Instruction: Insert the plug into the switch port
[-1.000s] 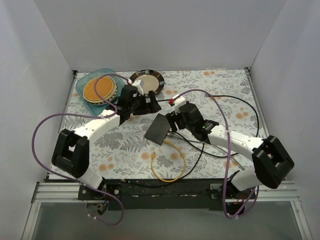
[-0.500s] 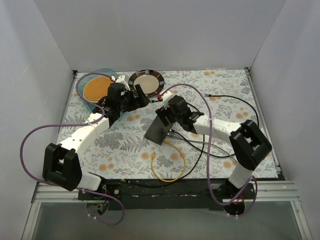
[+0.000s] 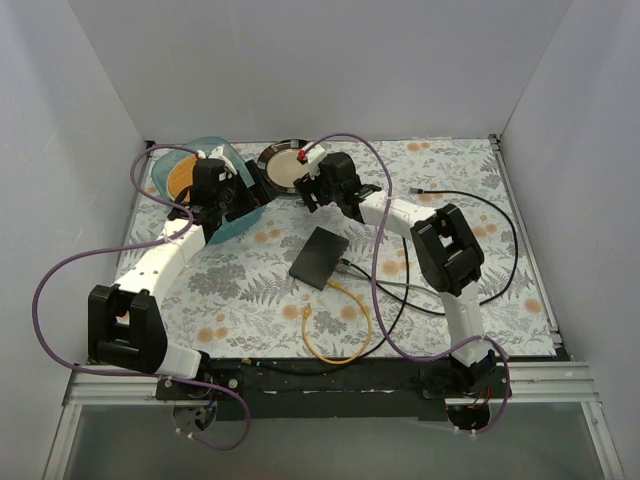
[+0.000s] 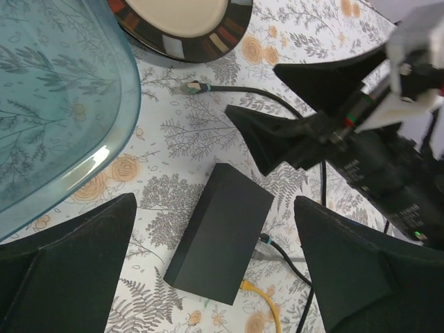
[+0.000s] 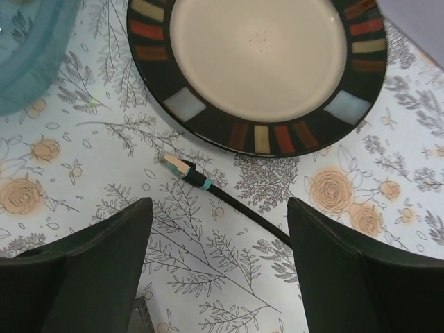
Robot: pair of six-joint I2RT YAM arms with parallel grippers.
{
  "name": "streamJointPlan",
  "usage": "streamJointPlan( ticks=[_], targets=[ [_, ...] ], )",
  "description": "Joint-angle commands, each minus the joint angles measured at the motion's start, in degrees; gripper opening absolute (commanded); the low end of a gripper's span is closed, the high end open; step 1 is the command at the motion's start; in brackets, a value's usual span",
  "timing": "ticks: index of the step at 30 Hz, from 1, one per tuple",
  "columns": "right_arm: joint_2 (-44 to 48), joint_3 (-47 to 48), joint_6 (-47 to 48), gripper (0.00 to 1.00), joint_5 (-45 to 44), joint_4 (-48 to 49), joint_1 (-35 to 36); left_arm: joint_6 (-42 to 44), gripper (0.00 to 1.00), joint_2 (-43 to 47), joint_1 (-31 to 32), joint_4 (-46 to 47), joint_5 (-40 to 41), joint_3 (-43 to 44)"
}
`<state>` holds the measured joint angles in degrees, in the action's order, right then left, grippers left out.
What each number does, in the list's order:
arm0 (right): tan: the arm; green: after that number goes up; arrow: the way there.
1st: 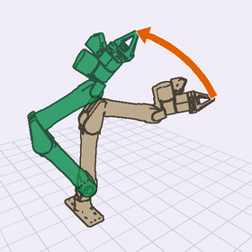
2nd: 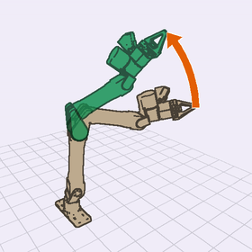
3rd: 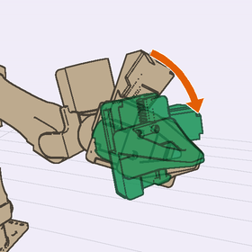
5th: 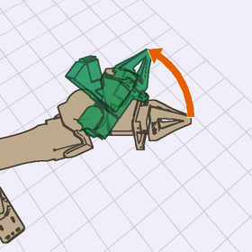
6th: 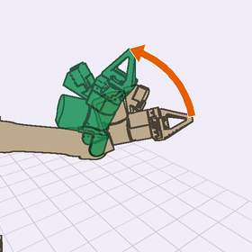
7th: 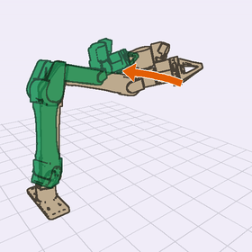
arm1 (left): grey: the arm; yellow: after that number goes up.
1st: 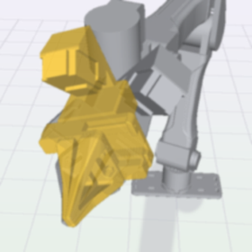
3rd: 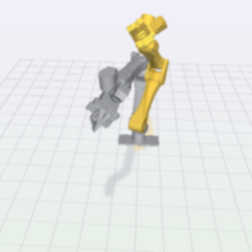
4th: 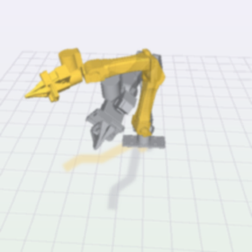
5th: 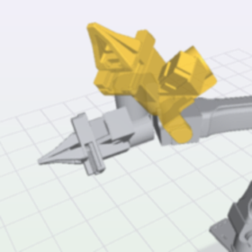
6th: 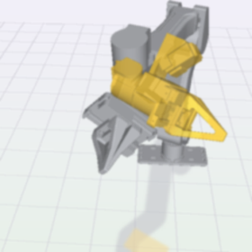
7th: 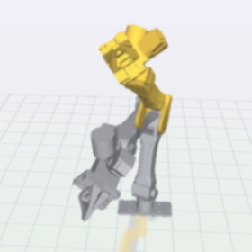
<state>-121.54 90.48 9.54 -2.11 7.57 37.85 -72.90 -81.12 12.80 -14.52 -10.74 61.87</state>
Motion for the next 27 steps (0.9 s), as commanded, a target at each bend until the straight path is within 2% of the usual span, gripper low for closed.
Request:
streamJointPlan(
  ticks=[1, 8, 19, 25, 26, 27],
  targets=[
    [-3.97, 4.52, 0.74, 0.84, 4.3, -0.45, -0.67, -0.22, 0.98, 0.0, -0.67, 0.11, -3.67, 1.5],
    [-5.64, 5.15, 0.48, 0.82, 8.96, -0.98, -1.28, -0.22, 0.98, -0.97, -1.2, 1.34, -5.78, 1.07],
    [-13.02, 12.35, 1.01, 0.79, 9.93, -3.26, -1.46, -0.48, 0.98, -1.84, -1.55, 3.01, -7.62, 0.18],
    [-15.4, 13.42, 1.53, 0.68, 10.55, -5.03, -1.55, -0.49, 0.98, -2.29, -1.64, 3.62, -8.68, 0.18],
    [-15.49, 13.32, 1.62, 0.6, 10.55, -5.02, -1.55, -0.48, 0.98, -2.37, -1.64, 3.63, -8.77, 0.18],
    [-15.92, 13.76, 1.8, 0.57, 10.55, -5.89, -1.46, -0.48, 0.98, -2.37, -1.72, 3.71, -8.94, 0.1]
  ],
)
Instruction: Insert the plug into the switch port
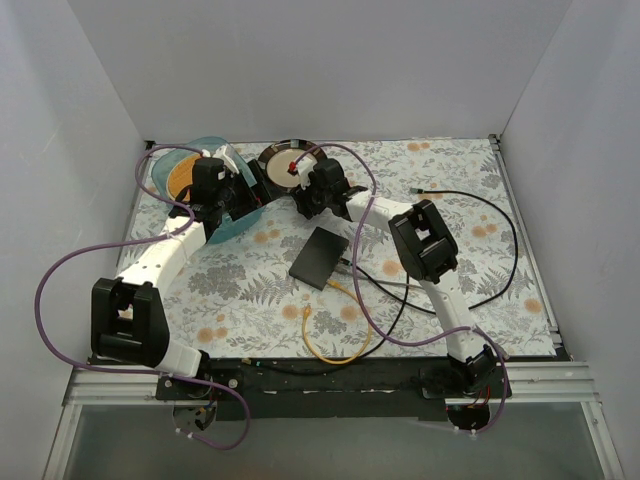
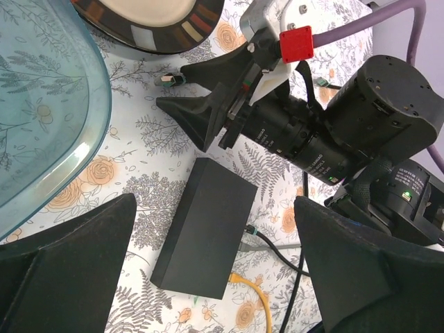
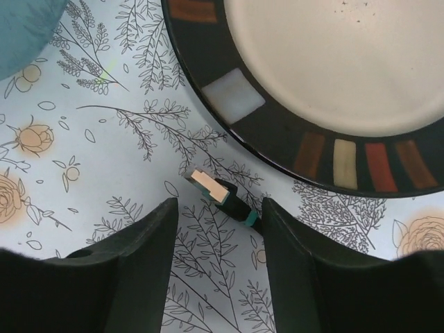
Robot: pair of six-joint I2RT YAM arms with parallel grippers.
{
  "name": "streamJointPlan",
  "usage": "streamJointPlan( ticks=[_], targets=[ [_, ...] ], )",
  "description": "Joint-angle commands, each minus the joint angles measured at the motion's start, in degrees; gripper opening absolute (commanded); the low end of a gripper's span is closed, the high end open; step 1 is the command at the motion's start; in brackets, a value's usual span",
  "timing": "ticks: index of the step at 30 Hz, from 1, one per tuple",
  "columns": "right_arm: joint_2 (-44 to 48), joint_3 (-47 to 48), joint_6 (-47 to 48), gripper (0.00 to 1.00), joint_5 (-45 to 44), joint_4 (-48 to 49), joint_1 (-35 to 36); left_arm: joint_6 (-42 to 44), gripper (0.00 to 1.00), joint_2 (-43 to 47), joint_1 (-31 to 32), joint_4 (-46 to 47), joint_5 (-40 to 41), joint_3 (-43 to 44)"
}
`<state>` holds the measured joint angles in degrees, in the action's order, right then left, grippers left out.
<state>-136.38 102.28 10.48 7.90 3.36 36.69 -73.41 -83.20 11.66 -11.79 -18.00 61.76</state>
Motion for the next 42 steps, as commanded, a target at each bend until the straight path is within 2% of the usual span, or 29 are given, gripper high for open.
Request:
streamJointPlan(
  ticks=[1, 4, 5, 6, 8, 14, 18, 23, 29, 32, 40, 42],
  targets=[
    [-1.17, 2.48, 0.94, 0.57, 0.45, -1.95, -0.39, -0.07, 0.98, -0.47, -0.5, 1.07, -1.6, 0.29],
    [-1.44, 2.84, 1.56, 0.35, 0.89, -2.91, -0.39, 0.02, 0.98, -0.47, -0.5, 0.98, -1.69, 0.47],
    [-1.35, 2.92, 1.65, 0.19, 0.97, -3.26, -0.3, 0.19, 0.98, -0.3, -0.5, 0.98, -1.6, 0.47],
    [-1.26, 2.84, 1.74, 0.11, 0.98, -3.27, -0.39, 0.19, 0.98, -0.21, -0.59, 0.98, -1.51, 0.47],
    [0.22, 1.01, 1.91, 0.01, 0.98, -3.27, -0.39, 0.28, 0.98, 0.49, -0.59, 1.07, -1.08, 0.38],
    [9.43, -9.53, 1.56, 0.01, -2.79, 2.35, -0.39, 0.11, 0.98, 3.65, -0.59, 2.91, -0.02, -1.81],
    [17.27, -16.03, 1.65, 0.01, -5.52, 4.29, -0.39, -0.33, 0.98, 5.94, -0.76, 5.54, -2.3, -2.96],
    [32.09, -26.15, 0.86, 0.01, -9.46, 7.63, -0.39, -3.66, 0.98, 5.85, -0.76, 7.39, -7.83, -3.83],
    [47.49, -37.85, 0.68, 0.01, -16.57, 10.62, 3.29, -11.75, 0.98, 5.77, -0.68, 16.35, -17.13, -7.09],
    [51.11, -40.31, 2.96, 0.01, -23.51, 10.09, 7.59, -16.32, 0.97, 5.33, 0.2, 22.15, -19.96, -8.85],
    [52.8, -40.58, 3.67, 0.01, -33.46, 8.07, 15.08, -17.21, 0.91, 3.66, 6.17, 23.66, -18.83, -6.48],
    [52.44, -39.88, 4.02, 0.01, -34.7, 7.99, 16.4, -17.3, 0.84, 2.96, 7.32, 23.57, -18.83, -5.51]
  ],
)
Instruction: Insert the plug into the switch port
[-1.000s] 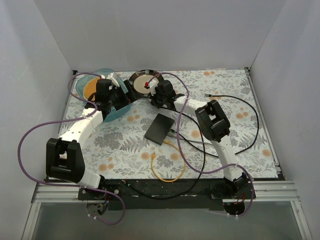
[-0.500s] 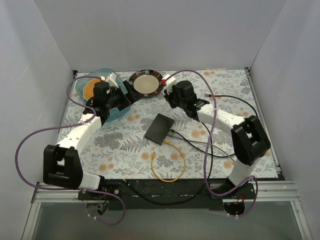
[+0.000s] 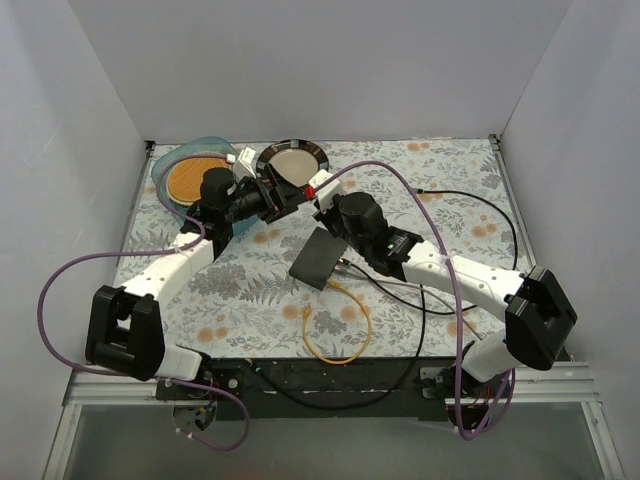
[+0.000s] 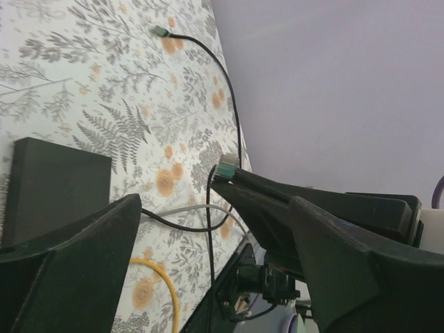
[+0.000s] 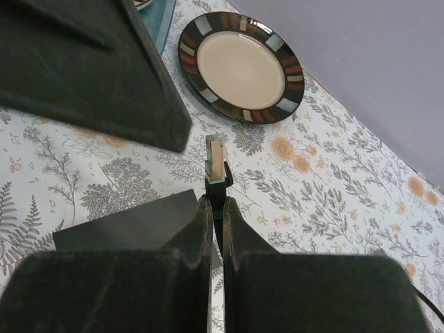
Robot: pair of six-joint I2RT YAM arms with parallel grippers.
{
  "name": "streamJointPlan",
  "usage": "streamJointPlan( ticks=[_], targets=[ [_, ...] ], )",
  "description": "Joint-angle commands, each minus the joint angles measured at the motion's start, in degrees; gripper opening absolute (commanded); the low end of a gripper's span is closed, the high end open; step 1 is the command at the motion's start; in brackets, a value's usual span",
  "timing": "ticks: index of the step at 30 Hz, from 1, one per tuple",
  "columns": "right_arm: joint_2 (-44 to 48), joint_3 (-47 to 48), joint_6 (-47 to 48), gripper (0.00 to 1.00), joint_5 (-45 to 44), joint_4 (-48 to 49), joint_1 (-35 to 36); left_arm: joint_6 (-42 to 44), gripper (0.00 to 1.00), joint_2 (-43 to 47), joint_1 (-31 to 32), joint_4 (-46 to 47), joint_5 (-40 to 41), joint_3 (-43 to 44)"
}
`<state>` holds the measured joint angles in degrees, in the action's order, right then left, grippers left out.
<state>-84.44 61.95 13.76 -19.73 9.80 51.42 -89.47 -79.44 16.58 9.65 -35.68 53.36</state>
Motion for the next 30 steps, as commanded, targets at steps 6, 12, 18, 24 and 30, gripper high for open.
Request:
streamJointPlan(
  ticks=[6, 12, 18, 24, 30],
  targets=[
    [-0.9, 2.2, 1.62, 0.01, -10.24, 1.27, 3.51, -0.27, 0.69, -3.62, 6.09, -0.68, 1.49, 5.78],
    [-0.99, 2.12, 1.8, 0.01, -11.39, 1.27, 5.09, -0.18, 0.47, -3.44, 6.8, -0.51, 4.39, 5.09],
    [-0.28, 1.42, 1.62, 0.01, -11.21, 1.54, 6.68, 0.0, 0.47, -3.62, 6.89, -1.04, 5.71, 5.08],
    [-0.81, 2.03, 1.71, 0.01, -12.35, 1.36, 7.73, 0.0, 0.21, -3.97, 6.98, -0.68, 5.1, 5.0],
    [-2.39, 3.26, 0.92, 0.01, -13.5, 0.31, 7.91, 0.26, 0.0, -3.09, 6.98, -0.6, 5.01, 4.91]
  ],
)
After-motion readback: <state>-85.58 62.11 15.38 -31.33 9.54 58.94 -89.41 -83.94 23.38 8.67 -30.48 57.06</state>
